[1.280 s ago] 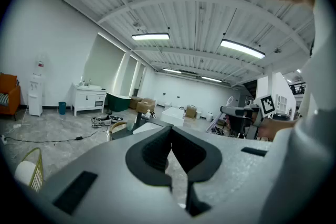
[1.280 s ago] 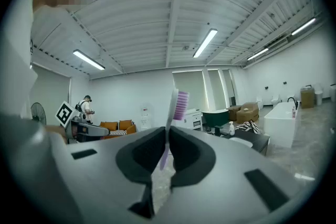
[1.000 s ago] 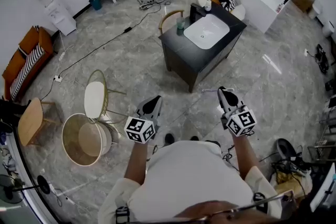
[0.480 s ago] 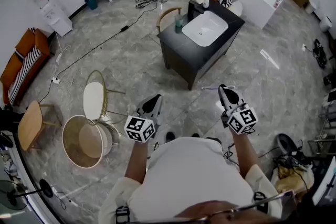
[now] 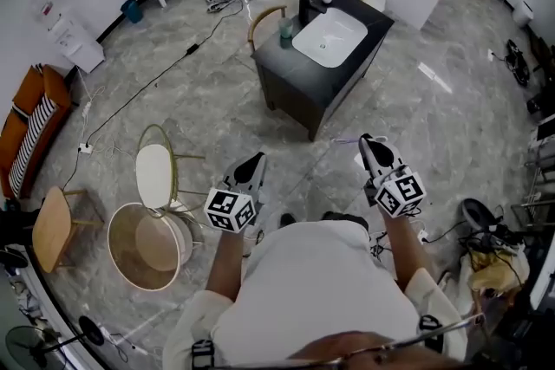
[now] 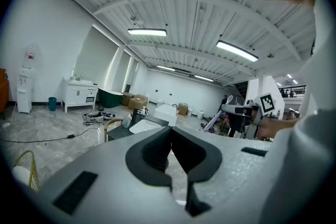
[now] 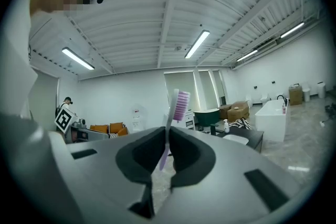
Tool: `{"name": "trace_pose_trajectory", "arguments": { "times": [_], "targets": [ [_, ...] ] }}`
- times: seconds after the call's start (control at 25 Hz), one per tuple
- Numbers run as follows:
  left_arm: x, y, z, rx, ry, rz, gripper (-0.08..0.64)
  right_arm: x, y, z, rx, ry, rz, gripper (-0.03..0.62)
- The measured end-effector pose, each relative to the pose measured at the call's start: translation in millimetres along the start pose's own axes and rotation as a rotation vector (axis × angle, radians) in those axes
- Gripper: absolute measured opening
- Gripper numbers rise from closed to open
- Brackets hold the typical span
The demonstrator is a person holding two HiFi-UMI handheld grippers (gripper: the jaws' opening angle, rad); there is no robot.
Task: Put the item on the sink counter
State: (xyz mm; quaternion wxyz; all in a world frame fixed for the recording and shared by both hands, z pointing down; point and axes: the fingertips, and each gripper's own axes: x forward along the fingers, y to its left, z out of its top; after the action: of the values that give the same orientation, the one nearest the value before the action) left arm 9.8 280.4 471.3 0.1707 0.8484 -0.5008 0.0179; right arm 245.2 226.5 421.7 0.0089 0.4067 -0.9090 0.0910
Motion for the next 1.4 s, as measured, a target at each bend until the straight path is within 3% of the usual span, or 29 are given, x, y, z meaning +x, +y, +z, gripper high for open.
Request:
{"name": "trace_pose_trajectory", "arguments": {
  "times": [0.4, 0.8, 1.08, 1.4],
  "targets": [
    [-15, 24, -4, -0.006, 0.01, -0.036, 0.003, 6, 31, -12, 0.0, 0.016, -0.032, 0.029],
    [-4, 36, -9, -0.021, 0.015, -0.033, 0.003, 27, 27, -18, 0.012, 0.018, -0.024, 0.029],
    [19, 56, -2, -0.027, 0.026, -0.002, 0.003, 59, 8, -17, 0.023, 0.03, 0.004, 0.029],
    [73, 78, 9, -0.038, 0.046, 0.031, 0.003, 110, -42, -13, 0.04, 0.043, 0.036, 0.029]
  ]
}}
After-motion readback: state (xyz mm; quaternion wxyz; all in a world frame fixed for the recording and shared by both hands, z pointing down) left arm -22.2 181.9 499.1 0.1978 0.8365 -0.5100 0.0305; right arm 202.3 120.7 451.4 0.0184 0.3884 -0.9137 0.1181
